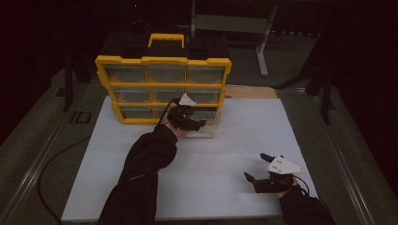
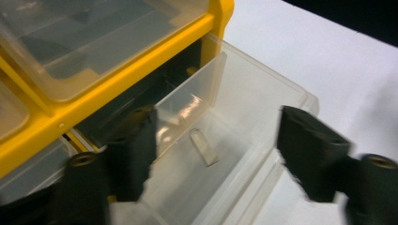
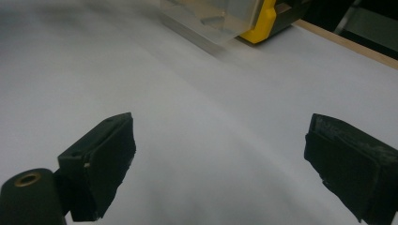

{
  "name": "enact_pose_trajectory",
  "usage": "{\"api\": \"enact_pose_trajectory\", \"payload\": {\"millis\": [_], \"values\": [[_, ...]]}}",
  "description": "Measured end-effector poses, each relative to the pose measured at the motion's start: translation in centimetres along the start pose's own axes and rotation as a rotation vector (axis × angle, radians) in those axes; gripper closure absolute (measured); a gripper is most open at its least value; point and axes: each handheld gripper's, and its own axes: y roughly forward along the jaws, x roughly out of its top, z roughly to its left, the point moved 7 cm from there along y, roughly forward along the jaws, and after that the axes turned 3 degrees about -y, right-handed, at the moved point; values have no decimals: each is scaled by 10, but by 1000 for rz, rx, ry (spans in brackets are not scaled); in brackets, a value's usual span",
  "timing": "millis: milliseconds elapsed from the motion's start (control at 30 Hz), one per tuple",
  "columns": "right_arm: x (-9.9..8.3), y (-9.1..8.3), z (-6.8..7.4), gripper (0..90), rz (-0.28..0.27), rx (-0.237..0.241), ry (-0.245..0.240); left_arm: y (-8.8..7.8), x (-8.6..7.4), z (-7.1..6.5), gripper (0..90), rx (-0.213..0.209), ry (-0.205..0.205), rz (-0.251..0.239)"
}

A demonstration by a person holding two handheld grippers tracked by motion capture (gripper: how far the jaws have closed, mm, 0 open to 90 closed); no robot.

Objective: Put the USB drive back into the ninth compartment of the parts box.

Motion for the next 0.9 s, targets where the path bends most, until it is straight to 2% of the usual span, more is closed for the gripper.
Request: {"api": "enact_pose_trajectory", "payload": {"millis": [100, 133, 167, 200, 233, 333, 467, 567, 767, 900], "values": [[0, 0, 0, 88, 0, 2, -4, -4, 0, -1, 145, -4, -5, -9], [0, 1, 0, 88, -1, 2, -3, -5, 0, -2, 141, -23, -5, -9], [0, 1, 0, 87, -1, 3, -4, -6, -1, -4, 85, -46, 5, -3], [0, 1, 0, 87, 0, 2, -3, -8, -2, -4, 7, -48, 8, 1], [0, 1, 0, 87, 1, 2, -4, -9, -3, -5, 3, -64, 12, 4], [0, 0, 0, 87, 2, 1, -5, -15, -3, -6, 0, -68, 10, -9], [0, 0, 1, 87, 2, 1, -5, -25, -3, -5, 0, -54, 11, -25], [0, 0, 0, 87, 2, 1, -7, -32, -4, -4, 0, -62, 14, -34], [0, 0, 1, 87, 5, -2, -7, -45, -13, -1, 0, -77, 21, -50], [0, 1, 2, 87, 7, -1, -4, -53, -20, 1, 0, -73, 19, -50]]}}
